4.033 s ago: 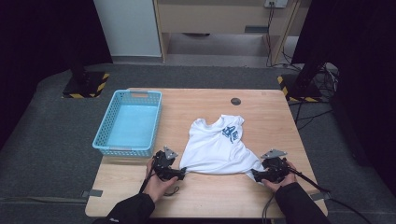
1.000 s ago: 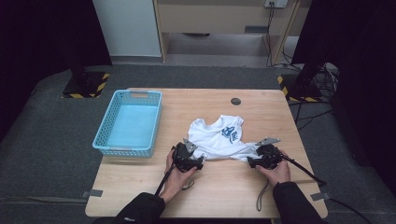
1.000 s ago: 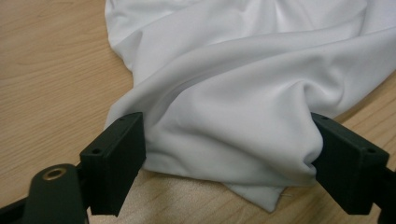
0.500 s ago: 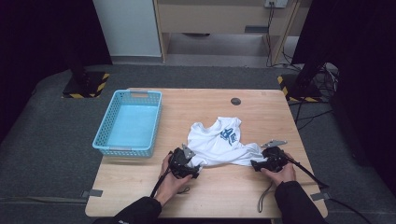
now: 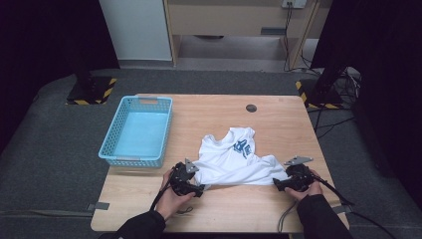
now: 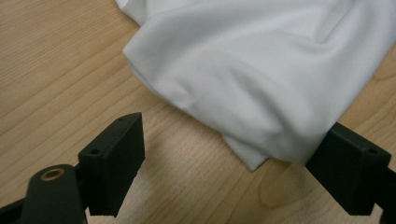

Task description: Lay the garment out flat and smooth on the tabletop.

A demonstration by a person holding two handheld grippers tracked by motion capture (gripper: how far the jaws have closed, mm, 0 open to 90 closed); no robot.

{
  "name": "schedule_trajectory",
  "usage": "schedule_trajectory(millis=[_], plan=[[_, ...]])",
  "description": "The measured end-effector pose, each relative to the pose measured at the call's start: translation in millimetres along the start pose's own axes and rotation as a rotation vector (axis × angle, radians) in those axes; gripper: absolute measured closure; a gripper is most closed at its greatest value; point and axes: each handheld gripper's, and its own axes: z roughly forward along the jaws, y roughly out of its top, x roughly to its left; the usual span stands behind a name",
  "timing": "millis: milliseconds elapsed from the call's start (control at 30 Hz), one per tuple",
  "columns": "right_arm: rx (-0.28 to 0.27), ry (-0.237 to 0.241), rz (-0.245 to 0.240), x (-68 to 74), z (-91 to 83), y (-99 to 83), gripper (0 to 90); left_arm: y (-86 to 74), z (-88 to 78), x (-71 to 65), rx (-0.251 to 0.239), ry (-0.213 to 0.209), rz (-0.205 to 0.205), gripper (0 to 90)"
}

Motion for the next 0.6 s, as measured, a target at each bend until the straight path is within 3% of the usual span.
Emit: schedule_trajectory(millis=[333, 467, 600], plan=[[0.021, -0.027, -0.008, -2.8, -12.6, -12.9, 15.9, -1.1, 0.0, 2.7, 0.004, -0.002, 0.003, 14.3], [-0.045, -0.019, -0.005, 3.3, -17.2, -5.3, 15.6, 2.9, -4.3, -2.7, -0.04, -0.001, 0.006, 14.4], [-0.068, -0.025, -0.007, 8.8, -10.0, 4.9, 15.7, 4.1, 3.5, -10.0, -0.035, -0.002, -0.015, 14.0]])
